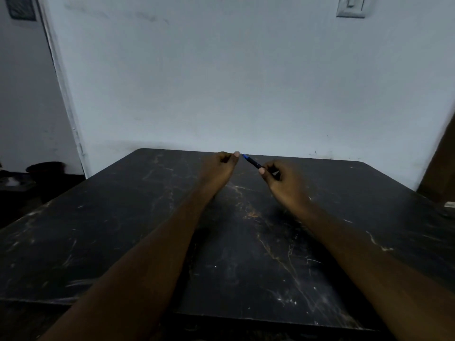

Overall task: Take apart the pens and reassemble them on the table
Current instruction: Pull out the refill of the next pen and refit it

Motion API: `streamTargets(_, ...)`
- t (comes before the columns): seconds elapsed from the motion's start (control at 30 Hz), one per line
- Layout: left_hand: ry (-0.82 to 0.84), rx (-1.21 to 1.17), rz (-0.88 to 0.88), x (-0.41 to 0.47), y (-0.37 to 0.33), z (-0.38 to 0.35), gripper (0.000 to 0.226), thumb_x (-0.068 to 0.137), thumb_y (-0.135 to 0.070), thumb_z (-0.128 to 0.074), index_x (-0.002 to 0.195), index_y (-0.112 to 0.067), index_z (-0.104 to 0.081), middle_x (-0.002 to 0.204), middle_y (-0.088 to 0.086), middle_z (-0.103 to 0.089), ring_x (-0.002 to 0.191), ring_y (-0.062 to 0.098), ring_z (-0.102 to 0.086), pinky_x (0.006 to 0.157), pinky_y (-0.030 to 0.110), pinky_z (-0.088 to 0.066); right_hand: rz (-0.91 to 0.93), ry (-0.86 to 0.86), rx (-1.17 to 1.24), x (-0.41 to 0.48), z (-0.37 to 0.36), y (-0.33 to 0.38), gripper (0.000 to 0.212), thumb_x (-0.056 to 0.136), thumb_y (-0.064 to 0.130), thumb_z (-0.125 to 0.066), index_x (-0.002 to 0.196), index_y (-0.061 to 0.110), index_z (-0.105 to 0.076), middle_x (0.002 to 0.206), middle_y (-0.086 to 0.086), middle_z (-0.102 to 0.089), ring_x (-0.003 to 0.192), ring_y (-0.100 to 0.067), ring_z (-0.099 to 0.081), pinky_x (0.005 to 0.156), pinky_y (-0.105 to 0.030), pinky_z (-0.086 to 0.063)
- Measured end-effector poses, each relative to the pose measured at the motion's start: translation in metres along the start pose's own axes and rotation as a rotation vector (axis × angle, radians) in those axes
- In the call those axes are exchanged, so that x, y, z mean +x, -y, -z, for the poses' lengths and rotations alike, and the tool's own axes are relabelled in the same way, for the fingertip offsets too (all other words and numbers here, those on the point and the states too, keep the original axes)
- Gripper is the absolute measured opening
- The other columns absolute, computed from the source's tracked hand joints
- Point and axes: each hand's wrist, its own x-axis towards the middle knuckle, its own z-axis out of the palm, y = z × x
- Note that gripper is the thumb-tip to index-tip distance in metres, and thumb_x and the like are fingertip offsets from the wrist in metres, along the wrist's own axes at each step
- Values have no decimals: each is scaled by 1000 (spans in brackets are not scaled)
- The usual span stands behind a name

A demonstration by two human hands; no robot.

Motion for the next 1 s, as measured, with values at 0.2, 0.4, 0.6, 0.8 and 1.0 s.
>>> streamTargets(0.2,-59,785,-46,1,17,30,43,84,-50,-63,116,-21,-63,113,2,-67,101,21,-61,80,36,-46,67,-23,-79,3,-2,-7,11,84,39,-67,84,30,-61,80,13,-59,70,-7,-57,59,-28,-44)
streamTargets(0.4,194,827,194,1,20,33,42,79,-58,-65,97,-20,-67,95,1,-68,89,20,-61,80,37,-52,61,-17,-106,2,1,-7,9,83,36,-70,84,30,-63,80,14,-58,71,-4,-54,59,-27,-41)
streamTargets(0.6,210,709,133,5,19,28,22,88,-37,-63,85,-16,-69,82,3,-67,76,17,-61,64,30,-47,56,5,-141,1,1,-6,12,84,35,-70,88,24,-67,83,8,-60,73,-4,-54,59,-25,-38)
streamTargets(0.8,96,-21,216,4,2,23,24,100,-29,-50,83,-15,-60,85,9,-66,70,15,-65,60,28,-52,84,2,-152,0,3,-2,12,85,33,-69,89,21,-67,85,6,-60,72,-5,-53,59,-27,-40)
streamTargets(1.0,111,-684,269,-3,-11,18,25,102,-24,-44,96,-3,-56,92,13,-70,73,17,-73,61,26,-59,91,-7,-133,0,4,-1,12,86,26,-69,94,17,-68,87,4,-61,71,-6,-52,58,-23,-37)
